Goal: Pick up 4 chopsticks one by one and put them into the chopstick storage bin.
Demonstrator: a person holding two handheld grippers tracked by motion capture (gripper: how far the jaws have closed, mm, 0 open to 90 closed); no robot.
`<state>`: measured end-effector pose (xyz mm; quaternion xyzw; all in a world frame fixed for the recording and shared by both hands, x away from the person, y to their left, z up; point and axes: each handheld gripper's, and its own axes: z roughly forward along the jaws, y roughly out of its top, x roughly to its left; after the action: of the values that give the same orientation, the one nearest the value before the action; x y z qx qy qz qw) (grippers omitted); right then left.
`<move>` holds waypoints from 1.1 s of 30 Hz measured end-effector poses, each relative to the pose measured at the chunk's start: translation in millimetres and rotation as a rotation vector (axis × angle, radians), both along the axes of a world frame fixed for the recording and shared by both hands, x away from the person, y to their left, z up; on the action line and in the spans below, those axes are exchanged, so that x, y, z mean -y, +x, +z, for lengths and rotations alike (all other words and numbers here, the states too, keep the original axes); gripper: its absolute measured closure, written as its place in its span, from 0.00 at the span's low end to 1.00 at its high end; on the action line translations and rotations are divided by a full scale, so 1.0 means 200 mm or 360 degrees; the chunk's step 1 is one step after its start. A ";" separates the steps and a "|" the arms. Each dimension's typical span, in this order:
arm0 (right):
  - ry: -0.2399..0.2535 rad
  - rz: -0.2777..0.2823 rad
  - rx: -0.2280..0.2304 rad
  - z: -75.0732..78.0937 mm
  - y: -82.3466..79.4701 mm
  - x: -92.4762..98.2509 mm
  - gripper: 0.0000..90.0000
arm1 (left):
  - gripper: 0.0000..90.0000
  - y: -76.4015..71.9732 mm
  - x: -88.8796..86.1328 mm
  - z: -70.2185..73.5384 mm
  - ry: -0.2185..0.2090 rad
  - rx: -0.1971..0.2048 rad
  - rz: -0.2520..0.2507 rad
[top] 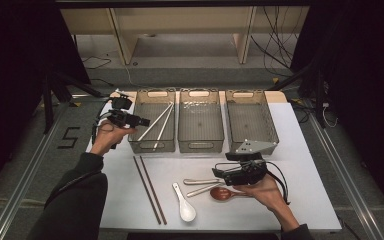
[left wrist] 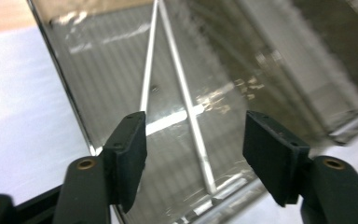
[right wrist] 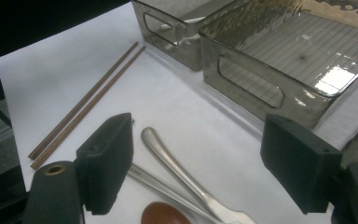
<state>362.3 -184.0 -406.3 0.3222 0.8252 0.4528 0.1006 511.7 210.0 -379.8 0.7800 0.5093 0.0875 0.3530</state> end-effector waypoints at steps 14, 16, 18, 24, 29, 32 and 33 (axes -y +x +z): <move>0.0010 -0.0081 -0.0041 0.01 -0.04 -0.04 0.30 | 0.32 -0.44 -0.04 -0.01 -0.0154 0.0194 -0.0093; -0.0003 -0.0085 -0.0045 0.00 -0.05 -0.07 0.30 | 0.32 -0.48 -0.05 -0.03 -0.0158 0.0192 -0.0103; -0.0016 -0.0073 -0.0056 0.00 -0.06 -0.10 0.30 | 0.30 -0.52 -0.05 -0.05 -0.0127 0.0184 -0.0098; -0.0055 -0.0028 -0.0073 -0.02 -0.09 -0.19 0.30 | 0.28 -0.58 -0.04 -0.07 -0.0068 0.0207 -0.0159; -0.0066 -0.0010 -0.0077 -0.03 -0.09 -0.21 0.30 | 0.28 -0.61 0.02 -0.11 0.0067 0.0185 -0.0262; -0.0058 -0.0013 -0.0076 -0.03 -0.10 -0.20 0.30 | 0.28 -0.63 0.04 -0.12 0.0122 0.0158 -0.0306; -0.0058 -0.0015 -0.0074 -0.03 -0.10 -0.20 0.30 | 0.28 -0.64 0.04 -0.13 0.0131 0.0148 -0.0309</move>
<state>342.8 -144.4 -412.9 0.3347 0.8339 0.4297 0.0894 384.3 201.3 -405.4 0.8346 0.4105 0.1099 0.3506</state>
